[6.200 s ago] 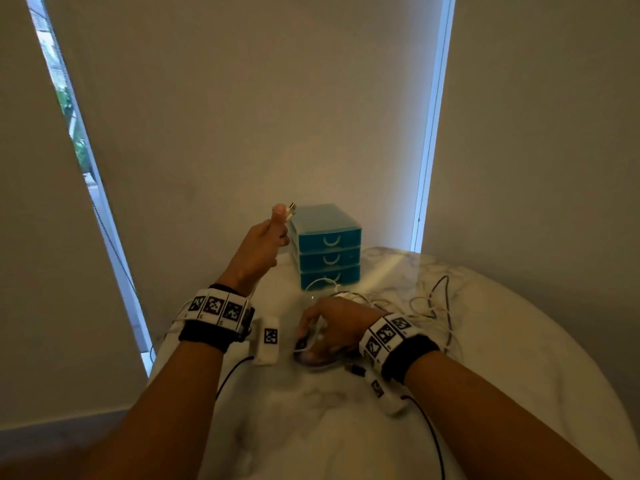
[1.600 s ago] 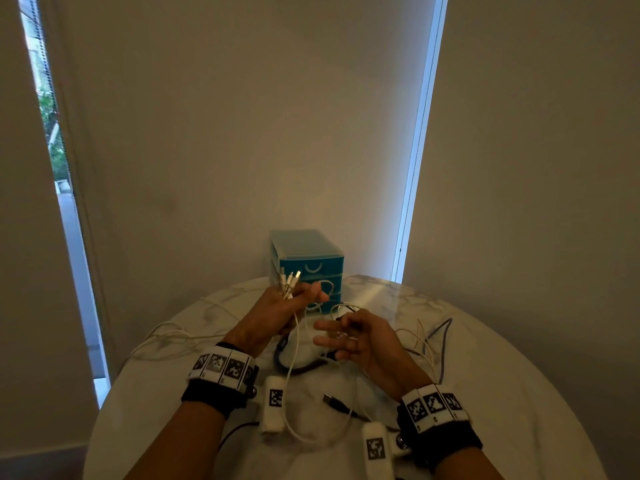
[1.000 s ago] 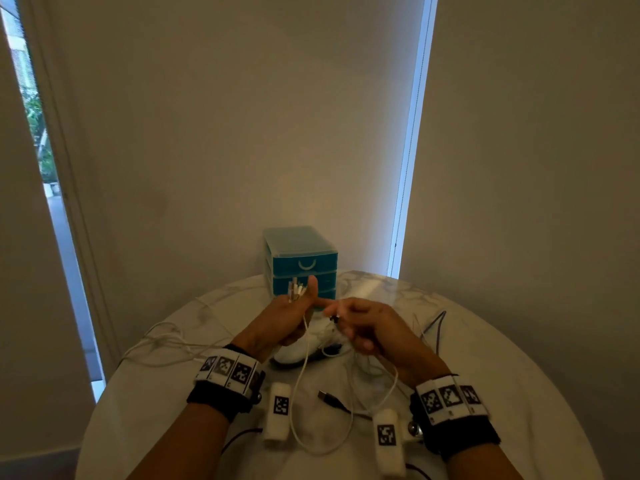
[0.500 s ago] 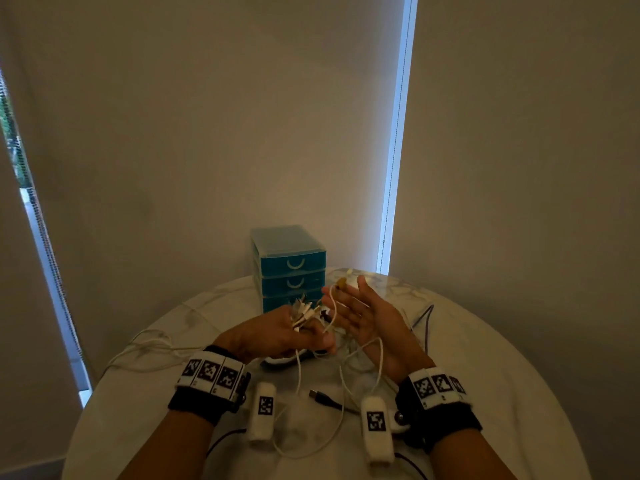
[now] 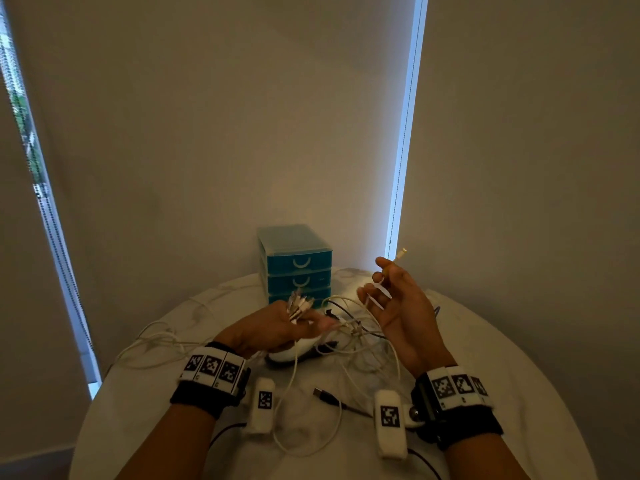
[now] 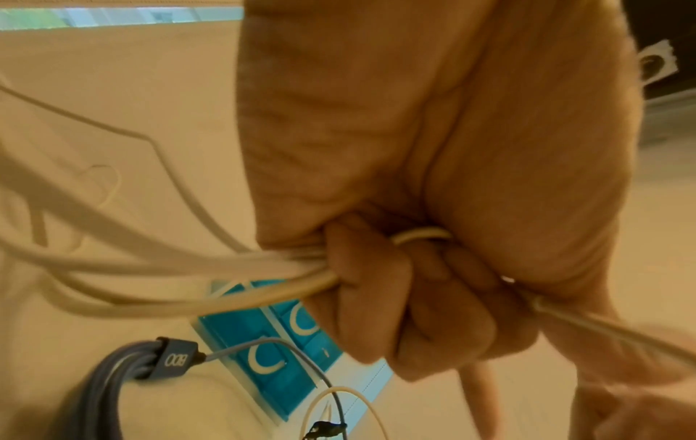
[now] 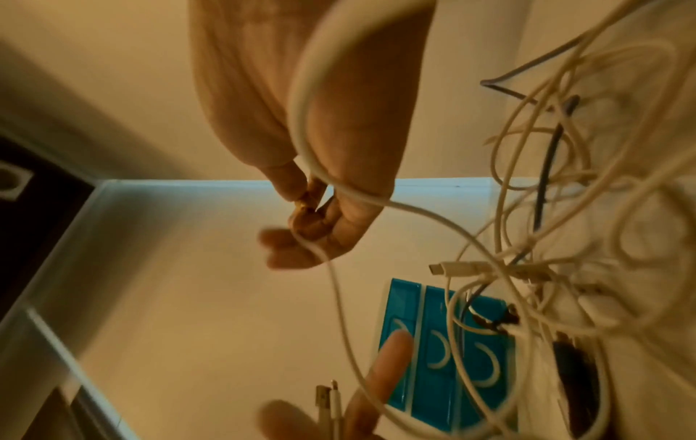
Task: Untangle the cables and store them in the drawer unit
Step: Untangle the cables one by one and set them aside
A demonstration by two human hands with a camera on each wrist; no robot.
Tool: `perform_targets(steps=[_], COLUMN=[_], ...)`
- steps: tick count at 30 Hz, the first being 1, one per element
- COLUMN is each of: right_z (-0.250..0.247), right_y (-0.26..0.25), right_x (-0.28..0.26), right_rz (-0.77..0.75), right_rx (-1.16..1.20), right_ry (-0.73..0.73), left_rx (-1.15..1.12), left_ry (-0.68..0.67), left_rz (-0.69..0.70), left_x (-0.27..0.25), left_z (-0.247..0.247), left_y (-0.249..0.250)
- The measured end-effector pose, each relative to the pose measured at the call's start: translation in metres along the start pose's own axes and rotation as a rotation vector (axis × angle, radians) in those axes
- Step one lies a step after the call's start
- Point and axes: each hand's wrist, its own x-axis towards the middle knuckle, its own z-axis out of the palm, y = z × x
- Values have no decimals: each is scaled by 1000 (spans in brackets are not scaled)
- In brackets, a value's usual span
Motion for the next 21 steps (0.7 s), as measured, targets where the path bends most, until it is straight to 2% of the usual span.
perform_targets(steps=[2, 4, 6, 8, 10, 12, 14, 18, 21], right_z=[1, 5, 16, 30, 39, 40, 39, 44, 43], right_y=[1, 7, 20, 38, 49, 53, 55, 60, 58], right_x=[-1, -4, -12, -19, -22, -22, -23, -29, -29], right_rz=[0, 13, 35, 21, 11, -5, -11, 23, 74], right_rx=[-164, -465, -682, -760, -724, -694, -689, -644, -768], right_ry=[-28, -123, -220, -235, -167, -97, -82, -84, -115], left_rx=[-49, -225, -402, -556, -732, -807, -746, -564, -617], left_ry=[162, 346, 449, 418, 346, 320, 351, 438, 599], left_rz=[15, 6, -32, -63, -70, -51, -24, 113, 136], left_x=[3, 6, 11, 17, 23, 27, 25, 19, 18], left_z=[-1, -1, 0, 3, 6, 7, 9, 17, 12], left_y=[-2, -3, -2, 0, 2, 6, 7, 5, 3])
